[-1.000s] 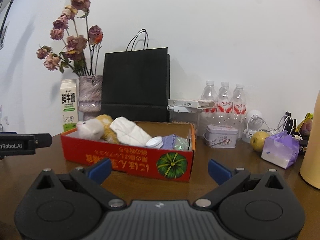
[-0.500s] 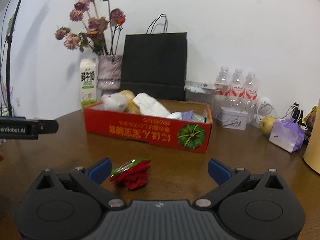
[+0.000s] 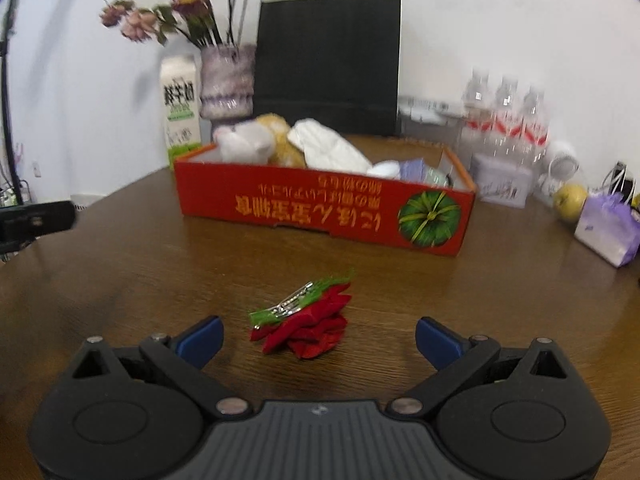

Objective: Organize objects
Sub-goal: 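Grasp the red chili-shaped item with the right gripper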

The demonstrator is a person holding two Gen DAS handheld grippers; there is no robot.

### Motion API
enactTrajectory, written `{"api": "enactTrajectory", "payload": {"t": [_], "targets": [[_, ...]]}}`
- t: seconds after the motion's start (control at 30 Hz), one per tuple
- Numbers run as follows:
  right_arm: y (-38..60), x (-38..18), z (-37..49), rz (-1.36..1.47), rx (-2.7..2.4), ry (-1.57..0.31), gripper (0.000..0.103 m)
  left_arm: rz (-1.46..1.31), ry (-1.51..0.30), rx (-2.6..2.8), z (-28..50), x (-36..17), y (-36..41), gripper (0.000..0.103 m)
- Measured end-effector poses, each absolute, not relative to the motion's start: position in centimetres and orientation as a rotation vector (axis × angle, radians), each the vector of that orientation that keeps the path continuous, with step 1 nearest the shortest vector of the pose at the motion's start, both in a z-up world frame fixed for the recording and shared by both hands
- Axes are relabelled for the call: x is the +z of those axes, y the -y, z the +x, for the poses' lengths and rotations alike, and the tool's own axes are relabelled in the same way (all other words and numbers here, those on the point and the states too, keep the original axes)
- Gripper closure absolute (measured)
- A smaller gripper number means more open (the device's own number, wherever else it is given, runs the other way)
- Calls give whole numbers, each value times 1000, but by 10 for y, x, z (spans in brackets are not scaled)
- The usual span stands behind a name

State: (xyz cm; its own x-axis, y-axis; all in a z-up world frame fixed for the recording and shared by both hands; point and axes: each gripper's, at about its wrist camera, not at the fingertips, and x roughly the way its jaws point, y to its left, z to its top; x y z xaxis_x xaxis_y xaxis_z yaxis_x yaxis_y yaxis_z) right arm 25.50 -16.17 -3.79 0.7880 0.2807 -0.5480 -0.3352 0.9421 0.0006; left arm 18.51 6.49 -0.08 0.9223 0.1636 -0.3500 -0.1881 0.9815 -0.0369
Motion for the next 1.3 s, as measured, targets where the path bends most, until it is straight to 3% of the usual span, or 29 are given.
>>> {"api": "enactTrajectory", "payload": {"t": [0.07, 0.13, 0.17, 0.2, 0.6, 1.3], "targets": [[157, -42, 264, -87, 333, -613, 14, -70, -356, 181, 185, -1, -65, 0], [153, -45, 269, -76, 352, -642, 31, -66, -357, 178, 185, -1, -65, 0], [152, -45, 269, -73, 359, -643, 48, -64, -358, 178, 185, -1, -65, 0], [153, -44, 268, -70, 363, -635, 55, -63, -359, 176, 186, -1, -64, 0], [170, -25, 227, -76, 331, -417, 57, -69, -354, 182, 185, -3, -64, 0], [202, -9, 210, -18, 305, -331, 57, -63, -331, 171, 173, 3, -41, 0]]}}
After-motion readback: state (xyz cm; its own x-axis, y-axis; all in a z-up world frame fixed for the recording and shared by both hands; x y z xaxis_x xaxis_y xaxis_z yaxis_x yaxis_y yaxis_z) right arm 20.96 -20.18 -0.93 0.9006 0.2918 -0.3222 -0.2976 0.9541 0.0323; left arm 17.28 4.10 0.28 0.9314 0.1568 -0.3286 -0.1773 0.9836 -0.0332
